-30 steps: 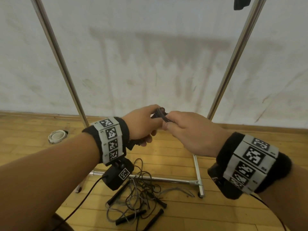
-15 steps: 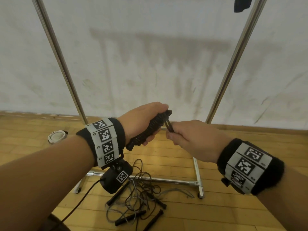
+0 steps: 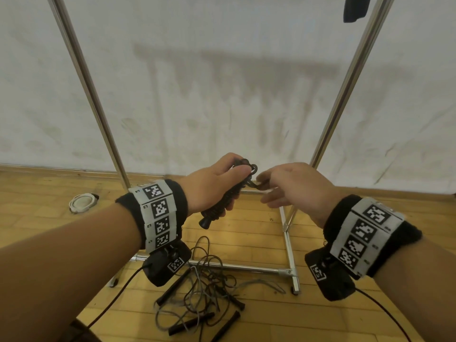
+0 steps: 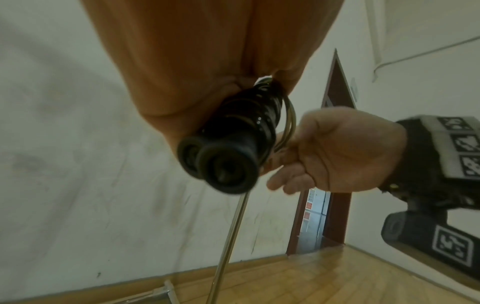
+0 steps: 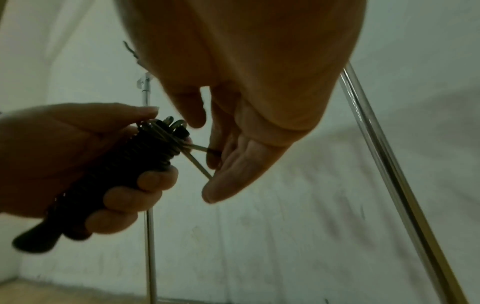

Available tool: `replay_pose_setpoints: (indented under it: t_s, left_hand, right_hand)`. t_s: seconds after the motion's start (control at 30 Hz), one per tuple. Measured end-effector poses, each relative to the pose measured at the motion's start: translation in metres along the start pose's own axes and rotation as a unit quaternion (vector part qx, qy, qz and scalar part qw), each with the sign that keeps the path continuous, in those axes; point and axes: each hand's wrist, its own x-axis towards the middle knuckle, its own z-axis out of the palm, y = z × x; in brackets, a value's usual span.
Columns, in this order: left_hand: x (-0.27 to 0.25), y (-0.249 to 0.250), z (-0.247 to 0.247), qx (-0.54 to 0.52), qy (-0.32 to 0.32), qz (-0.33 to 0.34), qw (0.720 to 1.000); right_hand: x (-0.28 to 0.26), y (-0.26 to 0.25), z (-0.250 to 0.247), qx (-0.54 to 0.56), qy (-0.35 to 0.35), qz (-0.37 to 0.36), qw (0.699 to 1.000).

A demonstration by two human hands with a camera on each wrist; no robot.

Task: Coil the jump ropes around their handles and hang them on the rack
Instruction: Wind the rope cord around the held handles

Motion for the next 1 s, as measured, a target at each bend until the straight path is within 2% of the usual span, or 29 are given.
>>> replay_pose_setpoints:
  t_s: [0.07, 0.13, 0.27, 0.4, 0.6, 0.77, 1.0]
  left_hand:
    - [-0.002, 0.0, 0.003, 0.015, -0.005, -0.004, 1.0]
    - [-0.002, 0.001, 0.005, 0.021, -0.007, -0.006, 1.0]
    - [-0.002, 0.003, 0.014, 0.042, 0.0, 0.005, 0.999]
    - [-0.002, 0.005, 0.019, 0.056, 0.063, 0.0, 0.996]
    - [0.005, 0.005, 0.018, 0.102, 0.16, -0.015, 0.982]
    - [0.005, 0.006, 0.016, 0.082, 0.17, -0.016, 0.982]
    - [0.005, 0.008, 0.02, 0.046, 0.154, -0.032, 0.986]
  right_hand:
    - [-0.001, -0.002, 0.001, 0.116, 0.057, -0.004, 0.992]
    - [-0.002, -0.003, 0.006, 0.183, 0.097, -0.007, 0.978]
    - [-0.001, -0.004, 0.019, 0.251, 0.123, 0.012, 0.96]
    - [-0.001, -0.007, 0.02, 0.325, 0.121, 0.027, 0.938]
    - [-0.006, -0.01, 0.024, 0.331, 0.084, 0.034, 0.939]
    - [-0.011, -0.012, 0.027, 0.329, 0.051, 0.048, 0.942]
    - [-0.008, -0.012, 0.028, 0.316, 0.052, 0.072, 0.944]
